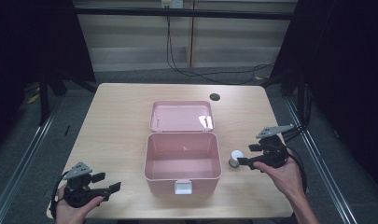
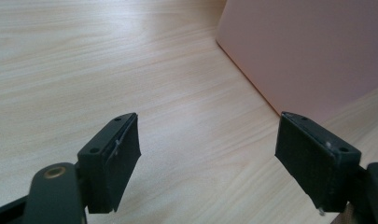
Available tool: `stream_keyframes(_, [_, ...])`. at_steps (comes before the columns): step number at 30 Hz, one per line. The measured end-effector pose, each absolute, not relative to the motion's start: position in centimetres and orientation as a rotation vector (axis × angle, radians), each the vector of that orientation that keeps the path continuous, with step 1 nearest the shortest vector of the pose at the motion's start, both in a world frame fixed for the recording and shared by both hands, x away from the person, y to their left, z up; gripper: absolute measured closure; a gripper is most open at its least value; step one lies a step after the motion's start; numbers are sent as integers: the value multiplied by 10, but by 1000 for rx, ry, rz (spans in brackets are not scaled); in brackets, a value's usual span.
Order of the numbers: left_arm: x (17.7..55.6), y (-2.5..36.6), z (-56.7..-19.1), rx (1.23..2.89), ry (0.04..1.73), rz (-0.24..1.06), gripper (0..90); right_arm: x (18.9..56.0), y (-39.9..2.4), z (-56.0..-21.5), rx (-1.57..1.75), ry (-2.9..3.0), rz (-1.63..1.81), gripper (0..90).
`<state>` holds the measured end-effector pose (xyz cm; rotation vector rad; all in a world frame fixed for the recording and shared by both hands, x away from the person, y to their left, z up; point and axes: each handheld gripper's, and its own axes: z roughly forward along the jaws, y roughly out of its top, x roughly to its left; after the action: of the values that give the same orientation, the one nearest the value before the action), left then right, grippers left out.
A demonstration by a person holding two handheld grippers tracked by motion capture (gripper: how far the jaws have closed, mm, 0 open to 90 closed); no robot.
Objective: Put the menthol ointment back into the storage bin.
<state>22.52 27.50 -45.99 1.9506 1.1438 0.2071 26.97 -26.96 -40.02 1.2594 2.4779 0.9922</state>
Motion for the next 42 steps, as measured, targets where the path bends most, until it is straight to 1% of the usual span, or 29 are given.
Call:
stream_keyframes(1, [225,275,-460,1958,1140,209,217,273,-268,-400,1246,2498,982,308])
stream_keyframes(14, [225,275,-460,1960,1140,214,217,290,-261,-393,1203,2592,877,323])
stream_keyframes(23, [225,275,-460,1960,1139,212,217,300,-256,-389,1197,2653,804,374])
stream_keyframes(26, [225,275,-460,1959,1139,212,217,304,-254,-390,1192,2679,783,378])
stream_keyframes(27, [225,275,-460,1958,1141,212,217,306,-252,-392,1195,2700,759,404])
stream_keyframes(33, [226,275,-461,1957,1141,208,217,315,-250,-401,1212,2755,662,418])
stream_keyframes(42, [225,274,-460,1960,1138,211,217,326,-245,-405,1201,2804,537,439])
